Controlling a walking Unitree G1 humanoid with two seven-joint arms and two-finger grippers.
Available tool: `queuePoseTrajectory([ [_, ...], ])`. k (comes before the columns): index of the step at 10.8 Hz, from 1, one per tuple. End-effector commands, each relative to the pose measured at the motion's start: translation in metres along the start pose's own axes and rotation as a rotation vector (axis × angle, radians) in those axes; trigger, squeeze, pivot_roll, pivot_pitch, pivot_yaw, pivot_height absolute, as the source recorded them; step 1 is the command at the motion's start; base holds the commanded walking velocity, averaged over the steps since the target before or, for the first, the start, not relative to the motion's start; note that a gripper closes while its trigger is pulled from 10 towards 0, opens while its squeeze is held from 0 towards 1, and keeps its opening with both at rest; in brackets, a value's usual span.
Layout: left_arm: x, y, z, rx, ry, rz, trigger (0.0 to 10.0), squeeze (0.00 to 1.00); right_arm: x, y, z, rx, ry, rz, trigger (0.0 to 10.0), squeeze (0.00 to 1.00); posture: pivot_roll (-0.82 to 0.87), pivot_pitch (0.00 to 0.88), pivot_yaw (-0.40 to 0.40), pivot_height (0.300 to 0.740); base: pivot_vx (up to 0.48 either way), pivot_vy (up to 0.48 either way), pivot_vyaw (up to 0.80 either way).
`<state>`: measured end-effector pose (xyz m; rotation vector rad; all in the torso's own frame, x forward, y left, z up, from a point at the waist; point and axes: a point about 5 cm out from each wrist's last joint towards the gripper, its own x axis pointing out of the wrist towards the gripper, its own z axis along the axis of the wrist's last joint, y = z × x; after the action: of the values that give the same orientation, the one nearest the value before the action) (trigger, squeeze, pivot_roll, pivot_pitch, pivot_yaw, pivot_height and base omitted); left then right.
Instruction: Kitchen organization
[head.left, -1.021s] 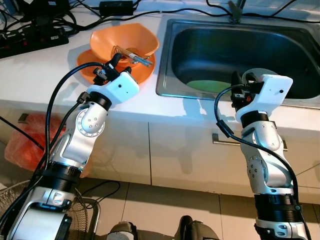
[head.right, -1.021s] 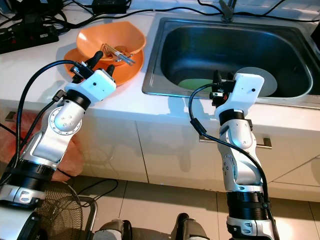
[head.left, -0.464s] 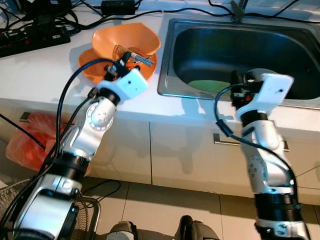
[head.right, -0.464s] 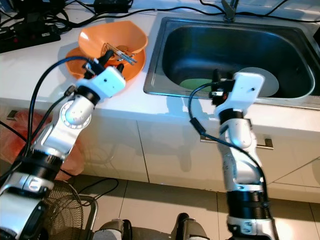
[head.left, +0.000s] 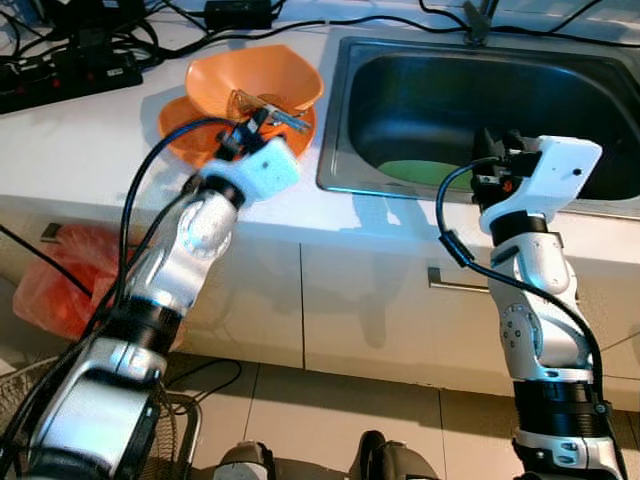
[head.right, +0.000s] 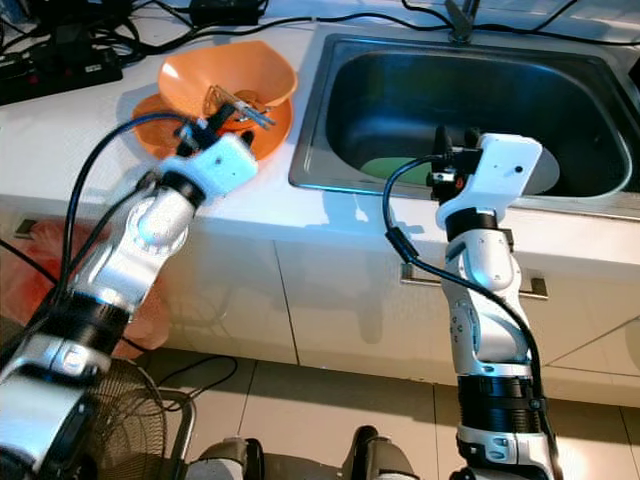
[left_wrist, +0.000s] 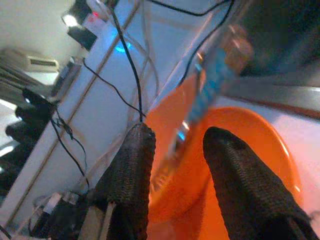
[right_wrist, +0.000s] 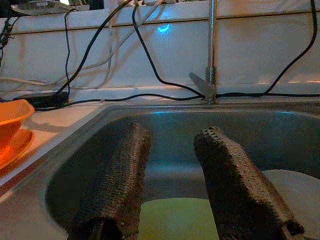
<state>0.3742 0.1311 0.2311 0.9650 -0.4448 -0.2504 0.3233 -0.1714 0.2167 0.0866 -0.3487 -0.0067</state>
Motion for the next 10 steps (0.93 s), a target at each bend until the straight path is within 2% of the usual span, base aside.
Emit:
queuePoseTrajectory([
  [1,0.0026,-0.0007,0.0019,0.013,-0.013,-0.008,10.0,0.00,0.0002,0.0036,0.0043,-0.004,-0.021,0.019,10.0,0.00,0.11,0.144,0.015,0.740,0.000,0.000,0.00],
  [3,0.0079,0.0027,0.0056,0.022,-0.027,0.016,10.0,0.00,0.0000,0.0050,0.0032,0.001,-0.019,0.022,10.0,0.00,0.11,0.145,0.018,0.740,0.000,0.000,0.00],
  [4,0.0092,0.0030,0.0055,0.031,-0.025,0.014,8.2,0.00,0.0002,0.0054,0.0028,0.002,-0.016,0.022,10.0,0.00,0.11,0.146,0.019,0.740,0.000,0.000,0.00],
  [5,0.0094,0.0032,0.0050,0.033,-0.023,0.016,2.4,0.00,-0.0001,0.0053,0.0025,0.002,-0.015,0.020,10.0,0.00,0.11,0.146,0.019,0.740,0.000,0.000,0.00],
  [6,0.0098,0.0027,0.0048,0.035,-0.023,0.015,0.0,0.00,-0.0004,0.0048,0.0020,0.000,-0.013,0.018,10.0,0.00,0.11,0.146,0.020,0.740,0.000,0.000,0.00],
  [10,0.0100,0.0048,0.0048,0.047,-0.024,0.025,0.0,0.00,-0.0001,0.0067,0.0006,0.006,-0.008,0.023,10.0,0.00,0.12,0.144,0.017,0.740,0.000,0.000,0.00],
])
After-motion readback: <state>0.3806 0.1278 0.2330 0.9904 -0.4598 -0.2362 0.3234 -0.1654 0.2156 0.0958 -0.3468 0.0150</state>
